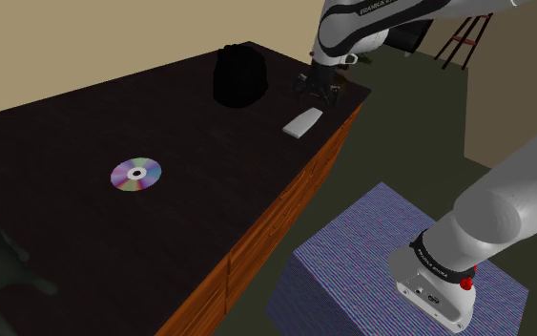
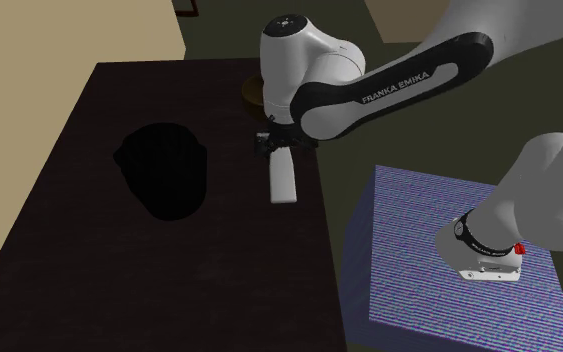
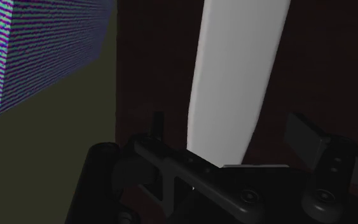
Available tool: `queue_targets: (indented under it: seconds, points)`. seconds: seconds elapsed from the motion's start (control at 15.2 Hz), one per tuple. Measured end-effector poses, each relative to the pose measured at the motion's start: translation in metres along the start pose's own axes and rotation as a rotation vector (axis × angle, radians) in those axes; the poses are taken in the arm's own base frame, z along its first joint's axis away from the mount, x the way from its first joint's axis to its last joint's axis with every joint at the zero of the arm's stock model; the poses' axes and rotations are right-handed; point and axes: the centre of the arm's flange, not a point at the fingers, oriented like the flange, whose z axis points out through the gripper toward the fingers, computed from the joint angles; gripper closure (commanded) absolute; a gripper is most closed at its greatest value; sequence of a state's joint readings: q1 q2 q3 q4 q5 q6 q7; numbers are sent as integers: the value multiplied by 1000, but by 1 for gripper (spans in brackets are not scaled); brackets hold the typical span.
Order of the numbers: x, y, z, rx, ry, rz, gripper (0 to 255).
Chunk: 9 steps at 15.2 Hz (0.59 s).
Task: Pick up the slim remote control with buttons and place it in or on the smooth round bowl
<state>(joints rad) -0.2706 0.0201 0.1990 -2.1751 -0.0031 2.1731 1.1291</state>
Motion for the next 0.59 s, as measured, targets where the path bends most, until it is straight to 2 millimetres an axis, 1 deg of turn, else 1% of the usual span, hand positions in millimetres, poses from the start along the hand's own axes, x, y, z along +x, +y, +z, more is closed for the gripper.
queue_targets:
  seconds: [0.07,0.13,0.4,0.59]
  points:
    - [9,-3,5,5,1,46,0]
    - [12,-6,11,8,1,71,0]
    - [15,-10,35,11,1,94,0]
    - [16,-9,47,11,1,95,0]
